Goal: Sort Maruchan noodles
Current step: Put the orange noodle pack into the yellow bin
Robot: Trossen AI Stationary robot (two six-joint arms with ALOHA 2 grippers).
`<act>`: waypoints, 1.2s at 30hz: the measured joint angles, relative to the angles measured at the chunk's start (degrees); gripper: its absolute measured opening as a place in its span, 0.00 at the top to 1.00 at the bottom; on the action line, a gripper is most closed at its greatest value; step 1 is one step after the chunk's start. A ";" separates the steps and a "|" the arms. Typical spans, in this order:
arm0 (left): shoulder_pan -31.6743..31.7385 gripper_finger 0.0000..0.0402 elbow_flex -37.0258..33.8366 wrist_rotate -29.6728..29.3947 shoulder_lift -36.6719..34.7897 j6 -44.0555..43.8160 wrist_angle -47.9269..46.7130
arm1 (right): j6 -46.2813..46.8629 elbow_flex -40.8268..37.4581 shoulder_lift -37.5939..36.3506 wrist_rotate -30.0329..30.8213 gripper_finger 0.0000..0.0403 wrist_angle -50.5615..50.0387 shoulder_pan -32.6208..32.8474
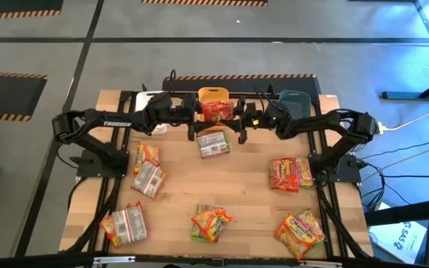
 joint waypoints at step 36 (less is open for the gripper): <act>7.57 0.72 13.26 5.70 -2.11 7.27 -36.48 | -8.38 -0.01 -15.93 0.35 0.32 -38.54 -1.16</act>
